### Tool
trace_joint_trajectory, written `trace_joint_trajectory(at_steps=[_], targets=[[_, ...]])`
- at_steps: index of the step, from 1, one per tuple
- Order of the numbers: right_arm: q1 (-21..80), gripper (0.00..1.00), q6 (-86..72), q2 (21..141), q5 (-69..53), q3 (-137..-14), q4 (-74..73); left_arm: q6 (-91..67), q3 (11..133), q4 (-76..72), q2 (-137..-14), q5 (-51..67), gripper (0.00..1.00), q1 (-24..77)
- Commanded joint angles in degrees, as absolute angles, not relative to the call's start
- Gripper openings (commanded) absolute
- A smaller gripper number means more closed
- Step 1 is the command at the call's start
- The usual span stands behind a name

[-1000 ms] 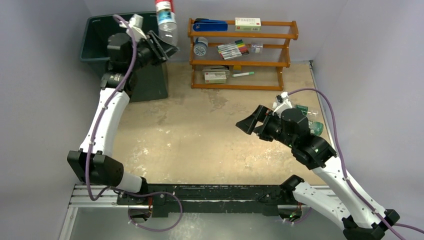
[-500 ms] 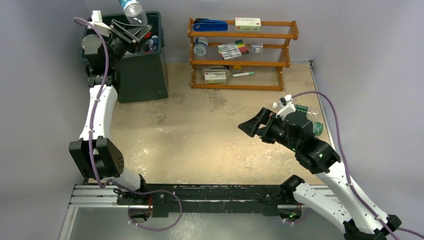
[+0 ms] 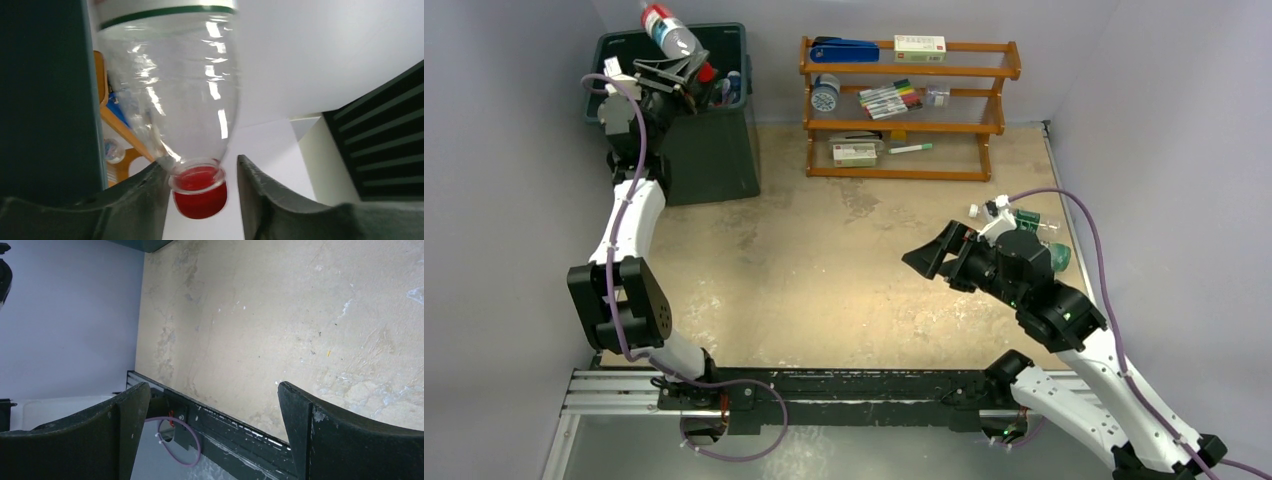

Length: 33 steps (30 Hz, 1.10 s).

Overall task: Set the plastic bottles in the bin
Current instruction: Place the plastic bottle in the trash bin.

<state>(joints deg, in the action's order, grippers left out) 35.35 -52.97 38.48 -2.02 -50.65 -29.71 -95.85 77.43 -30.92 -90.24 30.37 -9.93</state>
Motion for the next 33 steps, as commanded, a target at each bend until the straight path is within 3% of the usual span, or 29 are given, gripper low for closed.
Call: trace_joint_trajectory(at_steps=[1, 3, 10, 16, 28, 33], targets=[[35.68, 1.0, -53.92, 36.8, -1.53, -49.83, -29.81, -104.49, 76.54, -39.52, -90.24, 27.48, 0.61, -10.75], [35.68, 1.0, -53.96, 36.42, -1.77, -49.53, -30.2, -104.63, 76.66, -39.09, -90.21, 27.29, 0.68, -10.81], [35.64, 1.0, -54.4, 36.81, -2.34, -49.26, -30.38, -101.95, 79.3, -34.53, -89.25, 27.93, 0.74, -10.83], [35.66, 1.0, -55.2, 38.27, 0.39, -49.98, -32.68, -91.89, 84.95, -21.07, -87.32, 28.9, 0.76, -10.87], [35.59, 1.0, -69.01, 44.18, 23.44, -54.68, -49.42, -77.0, 91.34, -2.58, -82.18, 28.86, 0.8, -10.37], [34.22, 1.0, -72.52, 49.79, 31.8, -59.95, -53.22, -66.07, 96.17, 11.2, -82.49, 26.67, 0.81, -4.03]])
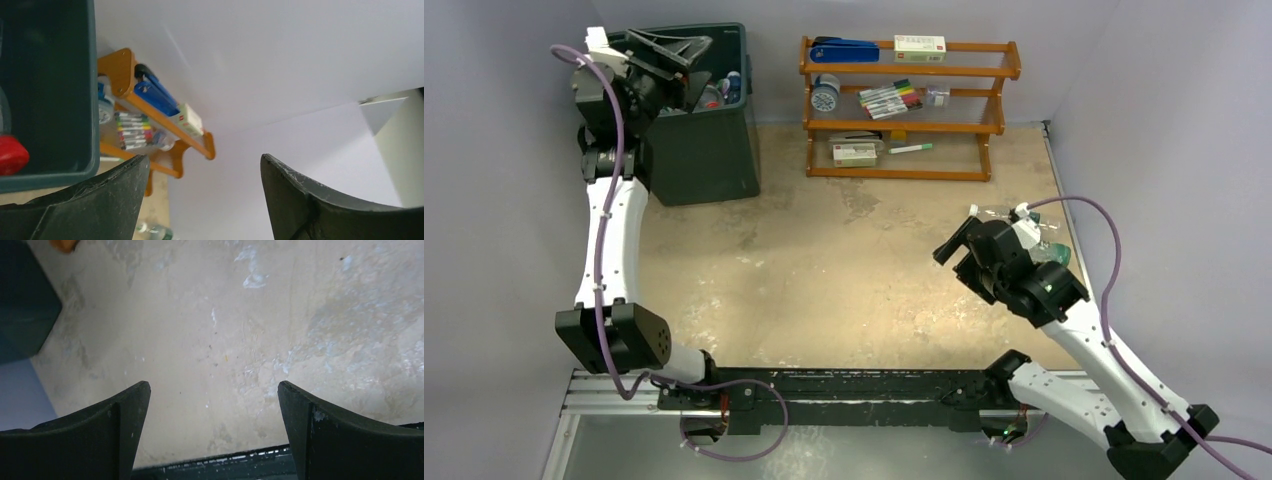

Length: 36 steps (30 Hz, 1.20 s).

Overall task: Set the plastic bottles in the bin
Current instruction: Pick up the plastic bottle at the center of the board.

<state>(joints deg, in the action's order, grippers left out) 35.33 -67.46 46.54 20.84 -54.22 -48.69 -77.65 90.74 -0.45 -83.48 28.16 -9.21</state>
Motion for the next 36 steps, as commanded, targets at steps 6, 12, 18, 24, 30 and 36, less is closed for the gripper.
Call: trace_joint_trajectory(at_steps=[6, 12, 18, 24, 30, 36], targets=[[18.55, 1.0, -61.13, 59.34, 26.31, -62.68, -46.47, -57.55, 94.19, 17.15, -81.74, 21.52, 0.82, 5.84], [3.69, 1.0, -55.03, 62.6, 24.28, -64.03, -43.94, -49.08, 89.75, 23.36, -79.88, 15.55, 0.83, 18.7], [-8.59, 1.0, -53.55, 71.19, 21.74, -66.23, -45.86, -45.49, 77.66, 22.47, -76.81, 9.06, 0.84, 31.56], [-14.33, 0.99, -54.96, 76.0, 21.33, -64.46, -45.1, -45.64, 67.95, 21.05, -72.4, 7.91, 0.85, 35.2], [-18.77, 0.98, -56.5, 78.37, 21.86, -62.66, -42.67, -45.26, 62.66, 21.62, -68.5, 8.06, 0.85, 35.32], [-19.67, 0.96, -59.92, 80.7, 23.51, -62.33, -40.97, -44.01, 60.4, 23.11, -67.33, 8.5, 0.86, 35.33]])
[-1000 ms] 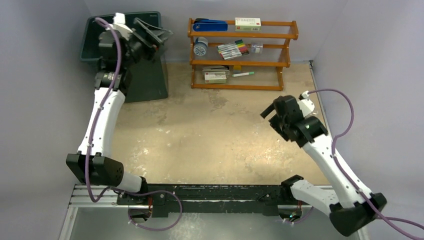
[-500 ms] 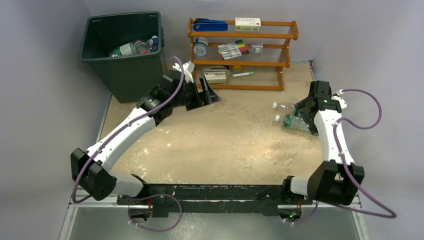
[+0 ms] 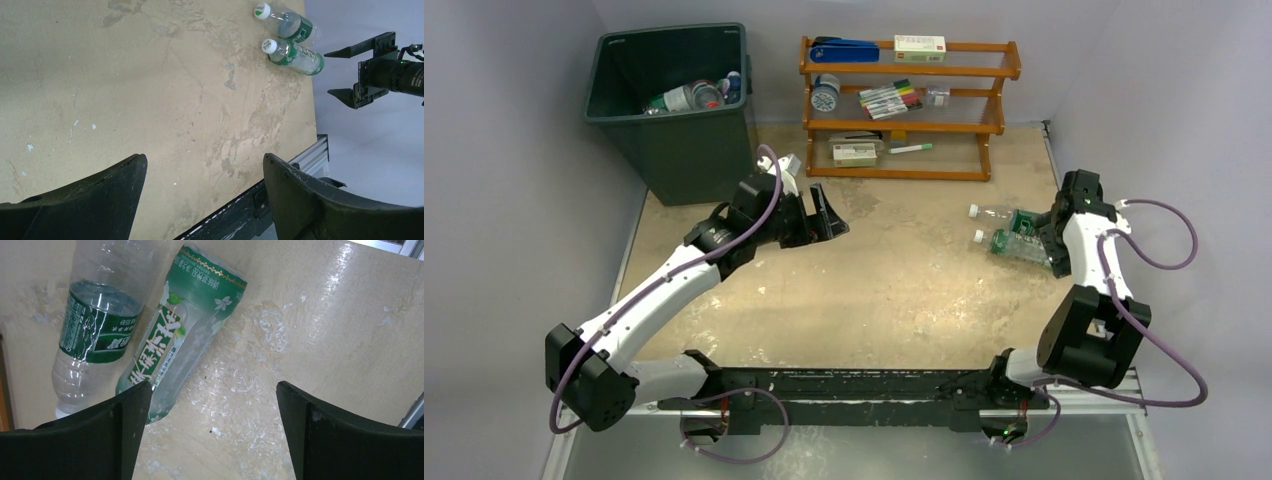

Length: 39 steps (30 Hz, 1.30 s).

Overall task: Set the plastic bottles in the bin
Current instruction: Pick up the plastic bottle at the center of the board.

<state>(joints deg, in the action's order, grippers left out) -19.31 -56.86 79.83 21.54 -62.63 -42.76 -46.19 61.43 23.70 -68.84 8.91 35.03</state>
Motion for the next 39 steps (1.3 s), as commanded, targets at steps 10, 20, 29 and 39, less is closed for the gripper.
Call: trace_joint_trajectory(at_steps=[10, 20, 29, 39], targets=[[-20.9, 0.95, -63.89, 87.35, 24.81, -62.61, -37.71, -43.86, 58.48, 24.23, -66.18, 8.83, 0.86, 35.29], [-21.85, 0.93, -63.64, 94.2, 24.31, -64.15, -33.8, -44.38, 57.56, 24.76, -65.85, 8.88, 0.86, 35.33], [-21.86, 0.89, -58.86, 96.99, 23.46, -62.5, -28.54, -45.14, 57.27, 23.94, -66.96, 9.05, 0.86, 35.42], [-21.78, 0.77, -51.91, 92.4, 23.83, -55.96, -21.3, -46.35, 56.71, 22.73, -67.03, 8.78, 0.86, 36.24]])
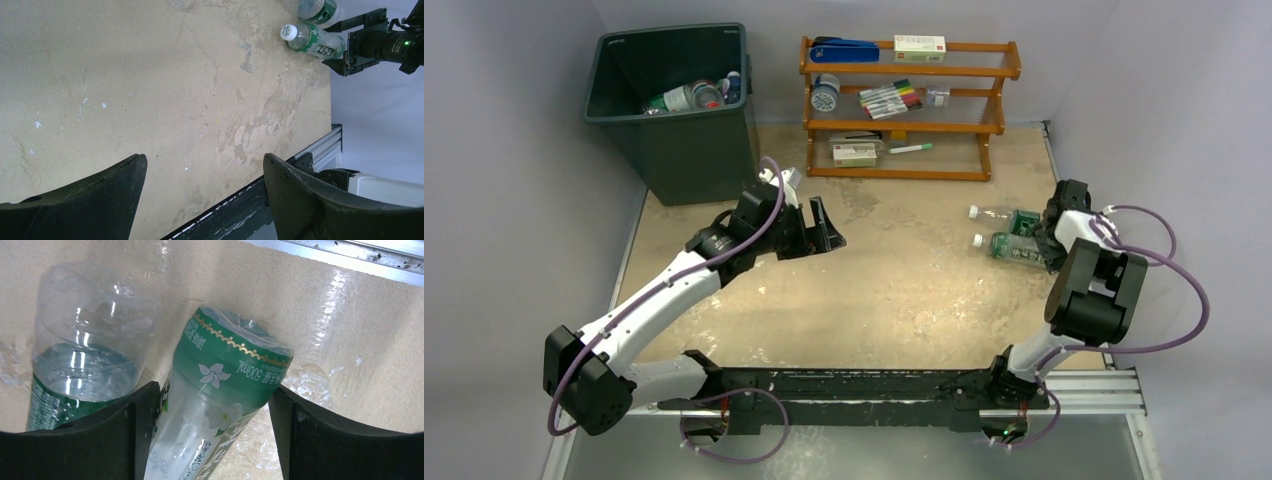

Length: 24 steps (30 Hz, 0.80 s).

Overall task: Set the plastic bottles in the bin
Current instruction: Pick up the plastic bottle at the center of the board.

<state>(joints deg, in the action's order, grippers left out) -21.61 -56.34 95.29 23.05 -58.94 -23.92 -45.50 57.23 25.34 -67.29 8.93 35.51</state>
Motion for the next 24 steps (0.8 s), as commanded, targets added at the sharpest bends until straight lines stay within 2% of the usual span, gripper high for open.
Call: trace_joint_trajectory(at_steps=[1, 5, 9, 15, 24], targets=[[-21.79, 0.74, -51.18, 91.67, 23.53, -54.63, -20.57, -46.44, 56.64, 22.64, -66.97, 8.79, 0.86, 36.43], [-21.63, 0.64, -49.08, 87.97, 21.75, -50.73, -18.69, -47.2, 55.99, 22.05, -66.25, 8.7, 0.86, 37.33], [-20.21, 0.58, -47.72, 83.03, 19.6, -47.31, -18.01, -47.91, 55.04, 21.19, -65.04, 8.37, 0.86, 38.34], [-15.49, 0.42, -43.88, 74.54, 14.21, -43.06, -15.34, -48.19, 52.32, 19.6, -62.47, 8.47, 0.86, 39.98], [-6.84, 0.28, -40.81, 64.16, 7.12, -44.63, -16.43, -49.89, 48.01, 13.69, -57.93, 10.7, 0.86, 40.94]])
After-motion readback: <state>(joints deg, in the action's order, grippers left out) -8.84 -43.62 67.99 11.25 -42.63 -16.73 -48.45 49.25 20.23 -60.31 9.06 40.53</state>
